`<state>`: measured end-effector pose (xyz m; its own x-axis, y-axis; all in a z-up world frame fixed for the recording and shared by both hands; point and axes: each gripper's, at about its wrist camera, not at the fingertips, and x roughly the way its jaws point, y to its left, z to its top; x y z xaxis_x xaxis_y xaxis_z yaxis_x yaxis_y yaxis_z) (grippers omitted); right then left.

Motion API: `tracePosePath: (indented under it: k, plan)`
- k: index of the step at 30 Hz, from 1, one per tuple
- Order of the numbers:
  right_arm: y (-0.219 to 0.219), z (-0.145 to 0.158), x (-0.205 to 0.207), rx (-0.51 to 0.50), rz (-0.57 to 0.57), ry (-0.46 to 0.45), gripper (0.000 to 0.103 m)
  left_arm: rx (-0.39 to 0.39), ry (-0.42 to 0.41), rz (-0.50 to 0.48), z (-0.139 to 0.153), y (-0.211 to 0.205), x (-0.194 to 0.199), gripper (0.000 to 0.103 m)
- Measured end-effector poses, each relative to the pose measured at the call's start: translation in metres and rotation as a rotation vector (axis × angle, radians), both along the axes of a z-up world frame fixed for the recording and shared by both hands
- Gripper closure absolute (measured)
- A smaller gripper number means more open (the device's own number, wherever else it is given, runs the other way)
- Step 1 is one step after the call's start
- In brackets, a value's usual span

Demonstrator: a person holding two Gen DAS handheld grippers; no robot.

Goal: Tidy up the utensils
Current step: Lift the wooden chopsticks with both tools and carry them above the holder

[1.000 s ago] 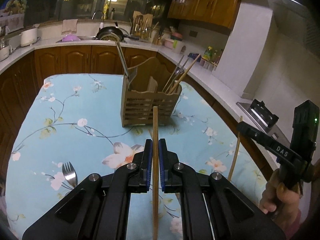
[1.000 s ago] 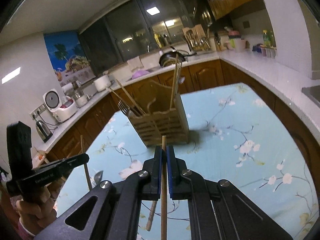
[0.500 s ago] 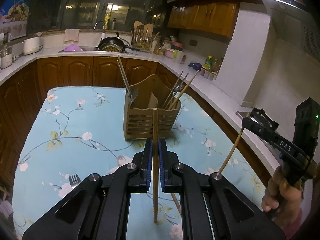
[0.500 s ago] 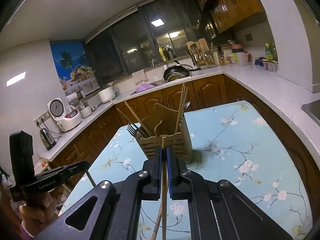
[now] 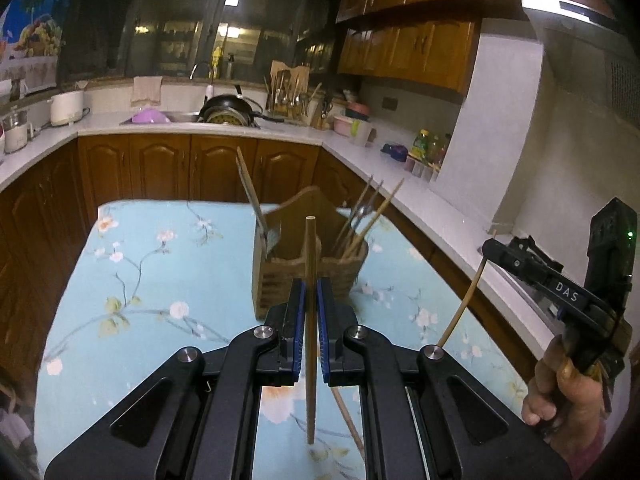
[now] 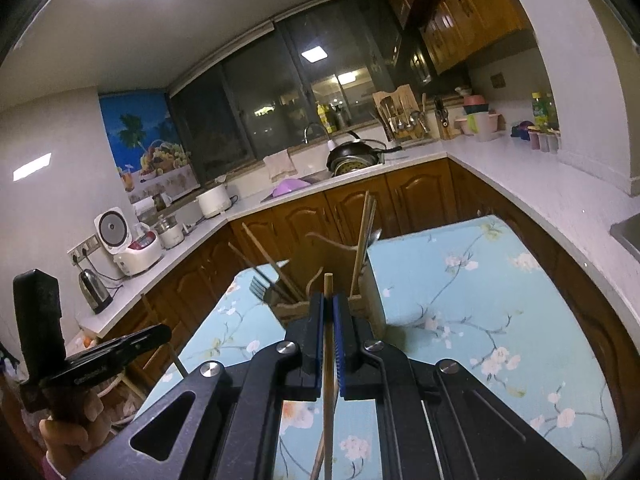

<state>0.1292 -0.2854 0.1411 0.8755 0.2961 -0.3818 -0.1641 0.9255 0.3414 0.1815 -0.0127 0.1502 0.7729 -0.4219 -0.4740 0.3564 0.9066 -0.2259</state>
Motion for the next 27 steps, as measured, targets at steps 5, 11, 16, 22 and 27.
tracePosePath:
  k: [5, 11, 16, 22, 27]
  plan:
    - [-0.001, 0.022, 0.019, -0.002, -0.023, -0.052, 0.098, -0.017, -0.053, 0.024, 0.024, 0.002, 0.016, 0.098]
    - [-0.001, 0.062, 0.049, -0.008, -0.055, -0.152, 0.098, -0.047, -0.129, 0.077, 0.061, 0.004, 0.051, 0.098]
    - [-0.005, 0.09, 0.079, 0.018, -0.098, -0.231, 0.098, -0.055, -0.202, 0.116, 0.09, 0.0, 0.079, 0.098]
    - [-0.003, 0.101, 0.114, 0.008, -0.137, -0.283, 0.098, -0.048, -0.247, 0.192, 0.096, -0.008, 0.115, 0.098]
    - [0.002, 0.086, 0.134, -0.004, -0.143, -0.267, 0.098, -0.043, -0.228, 0.241, 0.067, -0.014, 0.141, 0.098]
